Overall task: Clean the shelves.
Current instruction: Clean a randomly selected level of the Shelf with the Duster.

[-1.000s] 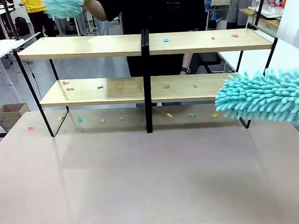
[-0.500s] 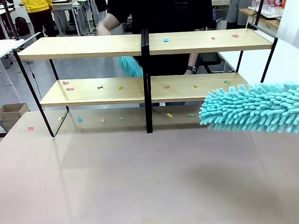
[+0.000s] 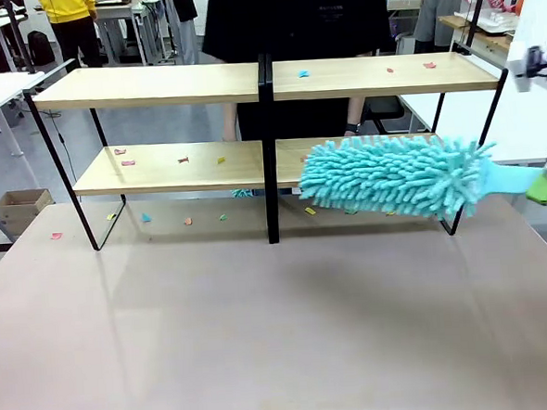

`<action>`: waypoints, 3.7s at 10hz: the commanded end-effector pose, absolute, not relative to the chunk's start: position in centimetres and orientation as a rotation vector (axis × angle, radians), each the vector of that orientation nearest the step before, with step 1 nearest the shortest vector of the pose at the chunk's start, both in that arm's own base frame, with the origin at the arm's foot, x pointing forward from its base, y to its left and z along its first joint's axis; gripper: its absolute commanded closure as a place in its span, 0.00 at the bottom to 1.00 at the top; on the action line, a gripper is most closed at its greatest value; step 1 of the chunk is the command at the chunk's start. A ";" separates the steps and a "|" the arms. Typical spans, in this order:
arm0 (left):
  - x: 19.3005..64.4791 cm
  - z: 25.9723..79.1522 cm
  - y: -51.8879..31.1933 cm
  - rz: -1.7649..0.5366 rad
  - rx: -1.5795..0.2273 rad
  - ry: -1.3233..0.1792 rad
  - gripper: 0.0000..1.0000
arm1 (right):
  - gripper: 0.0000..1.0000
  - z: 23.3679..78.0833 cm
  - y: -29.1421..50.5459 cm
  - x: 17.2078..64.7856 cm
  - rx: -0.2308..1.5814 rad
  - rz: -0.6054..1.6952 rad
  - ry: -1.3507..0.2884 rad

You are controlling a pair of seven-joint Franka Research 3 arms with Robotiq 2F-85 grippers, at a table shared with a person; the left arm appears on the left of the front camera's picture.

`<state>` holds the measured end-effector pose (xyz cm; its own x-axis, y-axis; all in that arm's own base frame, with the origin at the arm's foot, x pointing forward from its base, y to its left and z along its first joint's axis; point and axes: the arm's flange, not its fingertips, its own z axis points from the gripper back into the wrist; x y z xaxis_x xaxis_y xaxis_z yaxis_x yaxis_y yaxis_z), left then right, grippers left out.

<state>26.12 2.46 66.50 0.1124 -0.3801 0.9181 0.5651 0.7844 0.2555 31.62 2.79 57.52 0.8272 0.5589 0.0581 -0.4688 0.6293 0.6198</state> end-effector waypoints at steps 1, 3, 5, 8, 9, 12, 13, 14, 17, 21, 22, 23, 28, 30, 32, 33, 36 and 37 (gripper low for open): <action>26.1 66.5 2.5 -0.696 -0.165 -1.282 0.00 | 0.87 58.4 4.1 31.1 0.698 0.669 0.100; 26.1 66.5 2.5 -0.696 -0.165 -1.282 0.00 | 0.87 61.0 5.3 30.4 0.724 0.721 -0.126; 26.1 66.5 2.5 -0.696 -0.165 -1.282 0.00 | 0.87 65.1 4.9 30.9 0.749 0.759 -0.271; 26.1 66.5 2.5 -0.696 -0.165 -1.282 0.00 | 0.87 66.5 7.3 35.2 0.754 0.730 -0.312; 26.1 66.5 2.5 -0.696 -0.165 -1.282 0.00 | 0.87 67.8 8.6 36.6 0.728 0.709 -0.333; 26.1 66.5 2.5 -0.696 -0.165 -1.282 0.00 | 0.87 68.8 13.1 40.6 0.585 0.520 -0.314; 26.1 66.5 2.5 -0.696 -0.165 -1.282 0.00 | 0.87 68.6 14.1 41.0 0.572 0.498 -0.312; 26.1 66.5 2.5 -0.696 -0.165 -1.282 0.00 | 0.87 68.0 14.8 41.7 0.540 0.437 -0.294; 26.1 66.5 2.5 -0.696 -0.165 -1.282 0.00 | 0.87 65.7 14.9 42.2 0.478 0.331 -0.234; 26.1 66.5 2.5 -0.696 -0.165 -1.282 0.00 | 0.87 64.4 10.6 42.7 0.369 0.159 -0.227; 26.1 66.5 2.5 -0.696 -0.165 -1.282 0.00 | 0.87 64.2 9.1 42.3 0.316 0.095 -0.239; 26.1 66.5 2.5 -0.696 -0.165 -1.282 0.00 | 0.87 64.2 7.4 42.0 0.261 0.021 -0.249; 26.1 66.5 2.5 -0.696 -0.165 -1.282 0.00 | 0.87 66.7 -1.7 39.8 0.195 -0.171 -0.481; 26.1 66.5 2.5 -0.696 -0.165 -1.282 0.00 | 0.87 68.9 -4.2 36.8 0.435 0.039 -0.529; 26.1 66.5 2.5 -0.696 -0.165 -1.282 0.00 | 0.87 71.2 -6.0 34.6 0.665 0.245 -0.431; 26.1 66.5 2.5 -0.696 -0.165 -1.282 0.00 | 0.87 71.8 -7.6 34.4 0.732 0.261 -0.404; 26.1 66.5 2.5 -0.696 -0.165 -1.282 0.00 | 0.87 71.1 -9.1 34.1 0.918 0.431 -0.230; 26.1 66.5 2.5 -0.696 -0.165 -1.282 0.00 | 0.87 70.9 -8.8 33.0 0.936 0.496 -0.170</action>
<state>26.11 2.46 66.53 0.1118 -0.3802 0.9181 0.5648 0.7845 0.2561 32.65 -8.53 69.96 0.8939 0.2570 0.3674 -0.4482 0.5296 0.7201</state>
